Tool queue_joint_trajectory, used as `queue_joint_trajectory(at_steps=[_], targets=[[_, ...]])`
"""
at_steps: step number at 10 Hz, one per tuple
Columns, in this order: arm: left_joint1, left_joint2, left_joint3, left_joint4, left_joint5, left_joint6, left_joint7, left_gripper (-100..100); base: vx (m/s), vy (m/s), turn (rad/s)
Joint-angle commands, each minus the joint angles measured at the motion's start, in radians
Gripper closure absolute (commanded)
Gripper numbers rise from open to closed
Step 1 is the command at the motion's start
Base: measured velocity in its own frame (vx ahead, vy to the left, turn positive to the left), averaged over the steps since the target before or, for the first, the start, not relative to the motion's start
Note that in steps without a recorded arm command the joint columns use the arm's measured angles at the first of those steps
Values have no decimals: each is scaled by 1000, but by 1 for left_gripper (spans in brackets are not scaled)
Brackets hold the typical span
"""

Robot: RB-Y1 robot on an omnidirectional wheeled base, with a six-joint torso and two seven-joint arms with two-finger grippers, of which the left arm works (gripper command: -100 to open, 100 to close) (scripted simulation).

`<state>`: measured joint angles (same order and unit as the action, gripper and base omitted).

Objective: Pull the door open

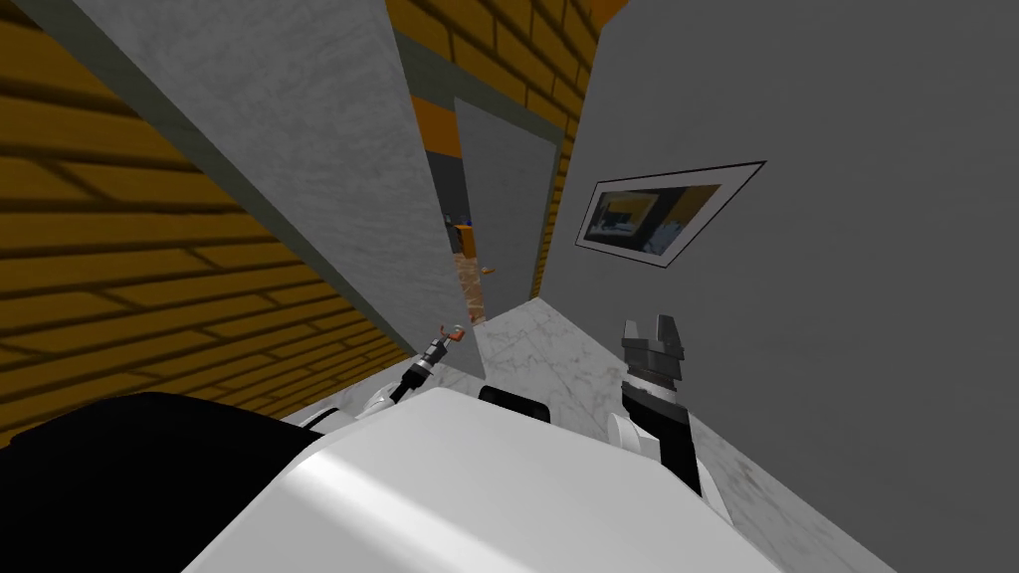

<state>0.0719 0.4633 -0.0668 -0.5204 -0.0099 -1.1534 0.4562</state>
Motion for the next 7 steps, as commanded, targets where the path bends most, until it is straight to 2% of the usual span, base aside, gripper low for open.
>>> queue_joint_trajectory(at_steps=[1,2,3,4,6,7], targets=[[7,-1,-3,15,-1,-29,4,100,-104,52,-156],[21,6,0,25,3,-53,9,100,-140,63,-274],[21,6,0,25,3,-53,9,100,-102,50,-92],[39,16,5,38,8,-83,15,100,-136,57,-224],[55,24,9,50,12,-111,21,100,-198,77,-208],[51,23,10,40,12,-99,18,100,-82,20,-20]])
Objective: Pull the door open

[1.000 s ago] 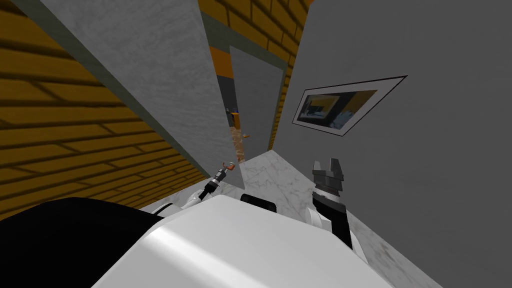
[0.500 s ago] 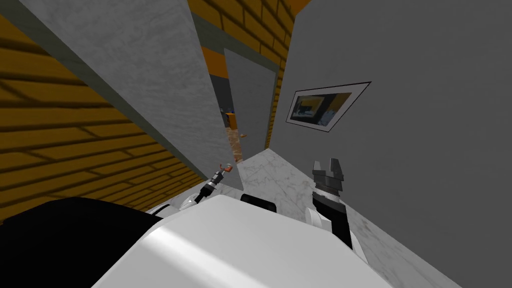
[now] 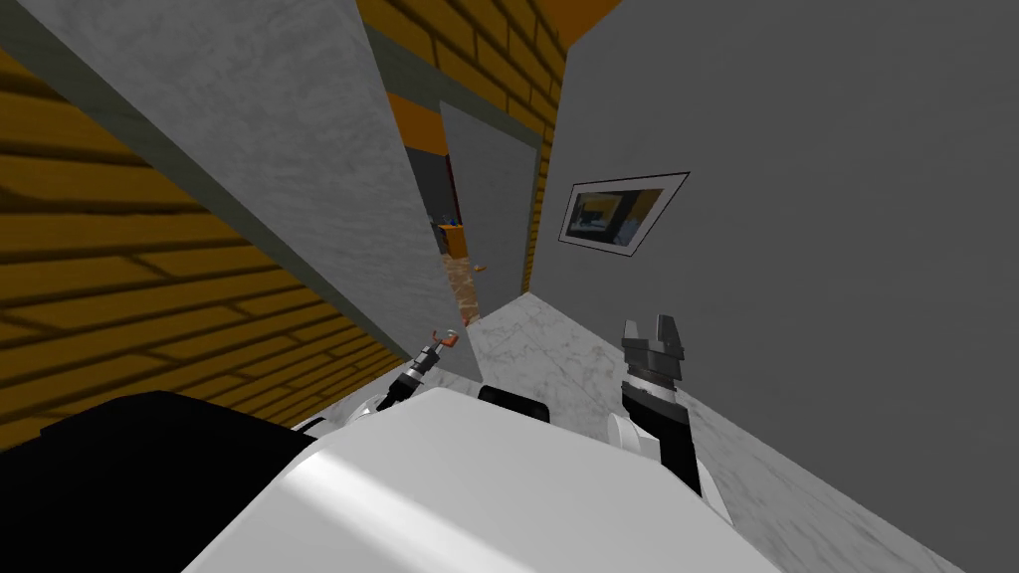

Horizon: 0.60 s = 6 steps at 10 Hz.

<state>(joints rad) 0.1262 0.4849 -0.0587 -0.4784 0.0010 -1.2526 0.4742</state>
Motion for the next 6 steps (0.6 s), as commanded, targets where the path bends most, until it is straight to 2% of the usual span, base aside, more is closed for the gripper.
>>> queue_joint_trajectory(at_steps=[1,6], targets=[[5,2,-1,9,1,-15,2,100,-113,26,-162],[20,9,-4,36,3,-61,7,100,-170,65,-159]])
